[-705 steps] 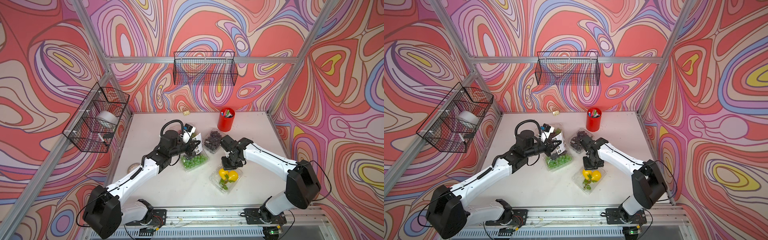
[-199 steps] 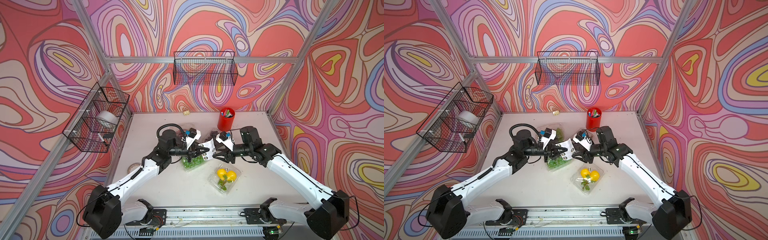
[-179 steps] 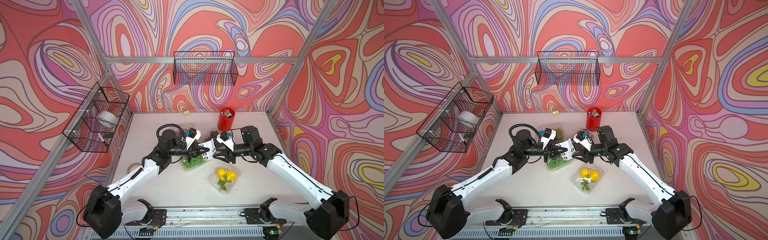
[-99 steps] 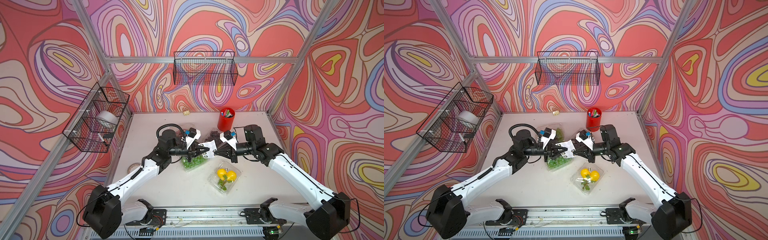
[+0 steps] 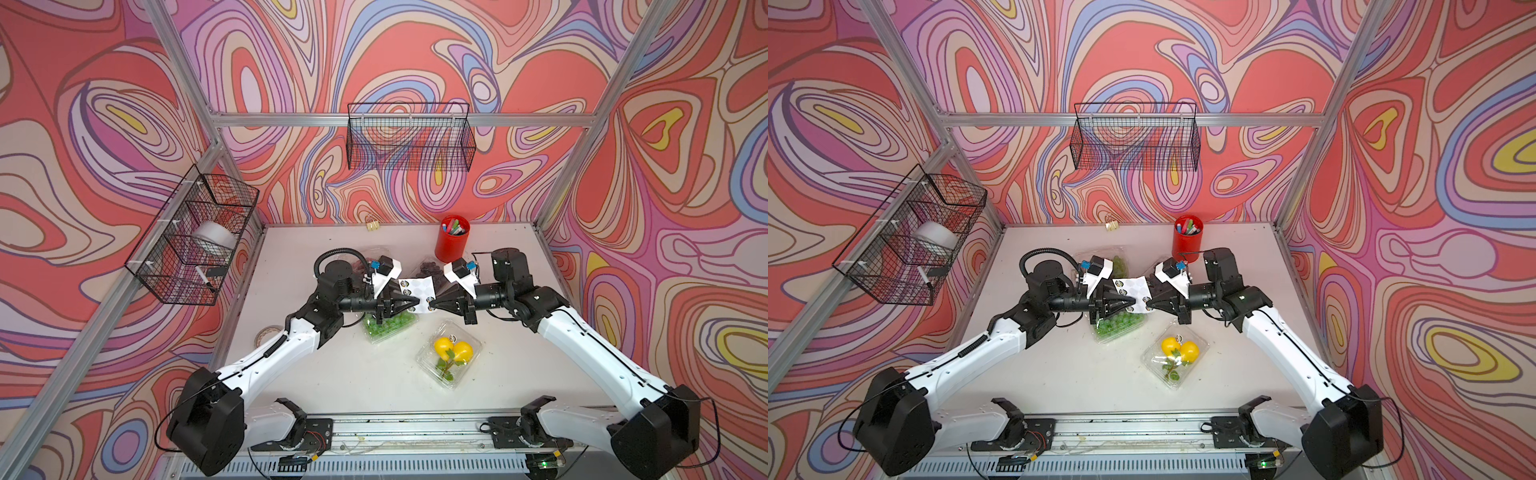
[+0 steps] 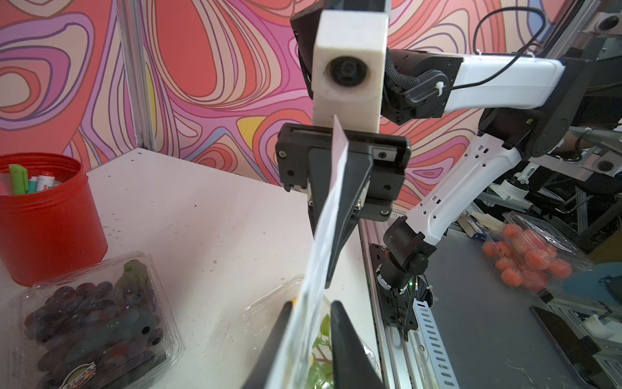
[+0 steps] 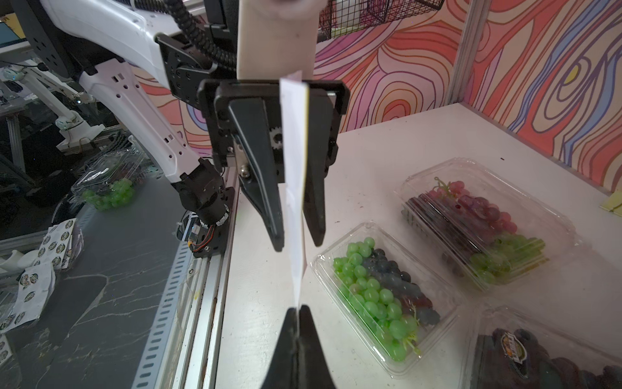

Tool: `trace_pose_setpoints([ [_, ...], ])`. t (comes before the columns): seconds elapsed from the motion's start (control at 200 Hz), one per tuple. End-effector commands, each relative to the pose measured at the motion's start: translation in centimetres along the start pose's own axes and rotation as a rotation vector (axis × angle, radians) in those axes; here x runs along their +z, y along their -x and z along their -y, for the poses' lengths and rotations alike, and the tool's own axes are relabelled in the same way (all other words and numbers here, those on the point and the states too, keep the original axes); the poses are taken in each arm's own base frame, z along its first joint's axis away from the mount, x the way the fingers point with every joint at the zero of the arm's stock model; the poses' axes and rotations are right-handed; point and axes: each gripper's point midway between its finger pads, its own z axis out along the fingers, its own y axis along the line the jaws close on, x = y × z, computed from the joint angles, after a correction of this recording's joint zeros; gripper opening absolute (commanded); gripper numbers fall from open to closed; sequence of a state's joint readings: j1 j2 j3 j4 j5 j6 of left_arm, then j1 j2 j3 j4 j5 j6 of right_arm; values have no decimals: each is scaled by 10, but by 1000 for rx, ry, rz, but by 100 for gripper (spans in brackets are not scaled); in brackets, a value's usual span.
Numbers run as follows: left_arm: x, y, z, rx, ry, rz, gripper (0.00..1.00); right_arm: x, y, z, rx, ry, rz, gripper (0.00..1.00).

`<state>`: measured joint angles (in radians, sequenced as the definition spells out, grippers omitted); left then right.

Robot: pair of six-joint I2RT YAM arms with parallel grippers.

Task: Label fruit boxes
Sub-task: Adjust the label sticker.

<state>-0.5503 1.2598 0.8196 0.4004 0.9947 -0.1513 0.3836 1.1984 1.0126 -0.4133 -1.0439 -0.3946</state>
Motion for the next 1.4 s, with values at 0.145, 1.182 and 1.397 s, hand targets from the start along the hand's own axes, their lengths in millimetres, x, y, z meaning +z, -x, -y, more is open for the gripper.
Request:
trace_pose_setpoints([
  [0.145,3,5,2,10,-24,26,21,-2,7,-4,-6,24,34,0],
  [1.182,9,10,1,35,-21,-4,0,0,3,-20,-109,168,19,0],
  [1.397,11,10,3,41,-35,-12,0,3,3,-18,-103,200,17,0],
])
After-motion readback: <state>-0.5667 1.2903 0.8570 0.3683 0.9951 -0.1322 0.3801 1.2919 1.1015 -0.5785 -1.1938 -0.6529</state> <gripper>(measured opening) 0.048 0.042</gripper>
